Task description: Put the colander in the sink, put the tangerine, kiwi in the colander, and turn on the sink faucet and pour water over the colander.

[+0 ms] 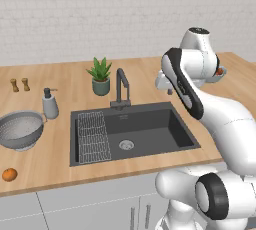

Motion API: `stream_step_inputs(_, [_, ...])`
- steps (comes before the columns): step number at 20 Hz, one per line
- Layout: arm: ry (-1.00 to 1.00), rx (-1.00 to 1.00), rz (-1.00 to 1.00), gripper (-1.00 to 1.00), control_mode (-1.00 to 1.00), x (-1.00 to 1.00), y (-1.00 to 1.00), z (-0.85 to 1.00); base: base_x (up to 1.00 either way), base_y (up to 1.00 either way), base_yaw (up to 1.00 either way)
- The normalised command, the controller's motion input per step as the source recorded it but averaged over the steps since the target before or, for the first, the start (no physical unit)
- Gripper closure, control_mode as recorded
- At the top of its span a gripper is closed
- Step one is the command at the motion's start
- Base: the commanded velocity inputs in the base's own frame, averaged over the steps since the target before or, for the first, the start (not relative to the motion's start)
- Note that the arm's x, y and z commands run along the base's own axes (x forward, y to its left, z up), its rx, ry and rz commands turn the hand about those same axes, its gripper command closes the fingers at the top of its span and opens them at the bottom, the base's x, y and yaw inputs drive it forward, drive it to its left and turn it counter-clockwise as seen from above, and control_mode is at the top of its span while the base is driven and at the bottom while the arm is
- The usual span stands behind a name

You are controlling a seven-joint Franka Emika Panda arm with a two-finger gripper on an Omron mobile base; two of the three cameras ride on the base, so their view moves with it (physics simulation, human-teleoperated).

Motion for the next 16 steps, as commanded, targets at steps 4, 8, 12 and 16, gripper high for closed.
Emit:
stream_step_inputs(4, [-0.06,0.0,0.0,-1.0,-1.0,-0.36,0.09,0.0,0.0,0.0,0.0])
stream_step_inputs(8, [0.0,0.0,0.0,-1.0,-1.0,-0.59,0.5,-0.05,0.0,0.0,0.0])
stream_step_inputs(12, [0.01,0.0,0.0,-1.0,-1.0,-0.34,0.82,-0.06,0.0,0.0,0.0])
stream_step_inputs(16, [0.06,0.0,-0.01,-1.0,-1.0,-0.03,1.0,0.0,0.0,0.0,0.0])
